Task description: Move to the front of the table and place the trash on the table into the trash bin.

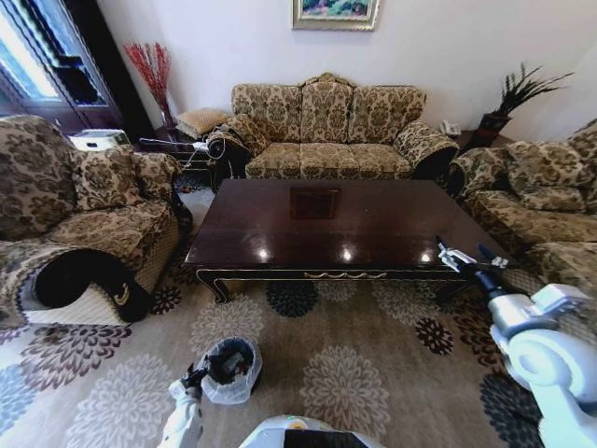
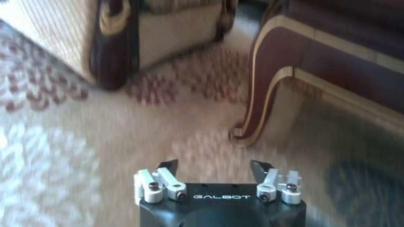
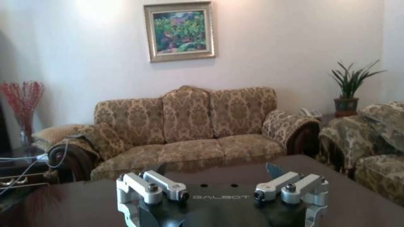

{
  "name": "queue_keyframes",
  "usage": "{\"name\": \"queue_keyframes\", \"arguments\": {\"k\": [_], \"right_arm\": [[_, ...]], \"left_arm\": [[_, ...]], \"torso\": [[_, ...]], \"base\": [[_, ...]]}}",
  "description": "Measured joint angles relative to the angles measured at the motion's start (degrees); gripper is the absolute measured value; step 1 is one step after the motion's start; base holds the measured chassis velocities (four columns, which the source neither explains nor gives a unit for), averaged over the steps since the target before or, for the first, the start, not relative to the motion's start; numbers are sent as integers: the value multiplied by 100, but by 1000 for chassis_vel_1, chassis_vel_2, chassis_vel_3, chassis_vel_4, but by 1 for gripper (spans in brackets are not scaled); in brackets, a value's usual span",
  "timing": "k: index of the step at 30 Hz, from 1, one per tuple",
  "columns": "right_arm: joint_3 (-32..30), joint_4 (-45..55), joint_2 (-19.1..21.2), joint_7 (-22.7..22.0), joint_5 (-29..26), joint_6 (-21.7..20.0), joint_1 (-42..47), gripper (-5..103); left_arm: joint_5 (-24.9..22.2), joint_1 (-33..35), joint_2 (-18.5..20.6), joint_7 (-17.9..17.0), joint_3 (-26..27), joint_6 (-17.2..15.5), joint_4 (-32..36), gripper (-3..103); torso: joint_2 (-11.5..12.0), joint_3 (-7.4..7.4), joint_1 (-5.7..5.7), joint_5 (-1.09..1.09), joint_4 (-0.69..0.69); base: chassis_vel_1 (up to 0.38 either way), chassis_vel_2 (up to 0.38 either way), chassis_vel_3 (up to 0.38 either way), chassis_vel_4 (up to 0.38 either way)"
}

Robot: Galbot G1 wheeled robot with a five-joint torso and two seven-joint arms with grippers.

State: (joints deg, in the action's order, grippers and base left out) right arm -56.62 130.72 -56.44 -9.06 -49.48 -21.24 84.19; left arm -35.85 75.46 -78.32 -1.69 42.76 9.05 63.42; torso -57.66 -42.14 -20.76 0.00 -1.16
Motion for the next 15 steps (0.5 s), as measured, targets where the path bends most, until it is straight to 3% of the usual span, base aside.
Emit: {"name": "queue_keyframes", "arguments": {"k": [7,10,11,14,15], "right_arm": [[61,97,18,64,8,-36,5,100],[80,270,15,183,190,-64,146,100],[80,270,15,183,190,-64,146,100],[113,387,-130,553,639,-22,422,100],[113,387,-130,553,639,-22,422,100]], "left_arm": [[21,349,204,-208,183,-321,1323,99],[667,610,-39,-132,609,-297,2553,100],[667,610,-39,-132,609,-297,2553,100],[1323,1152,-419,-85,875,-322,4135,100],[1323,1152,-419,-85,875,-322,4135,100]], "torso": [[0,0,0,-2,-1],[0,0,0,-2,0],[0,0,0,-2,0],[1,0,0,1,0],[1,0,0,1,0]], "base": [[0,0,0,0],[0,0,0,0],[0,0,0,0],[0,0,0,0],[0,0,0,0]]}}
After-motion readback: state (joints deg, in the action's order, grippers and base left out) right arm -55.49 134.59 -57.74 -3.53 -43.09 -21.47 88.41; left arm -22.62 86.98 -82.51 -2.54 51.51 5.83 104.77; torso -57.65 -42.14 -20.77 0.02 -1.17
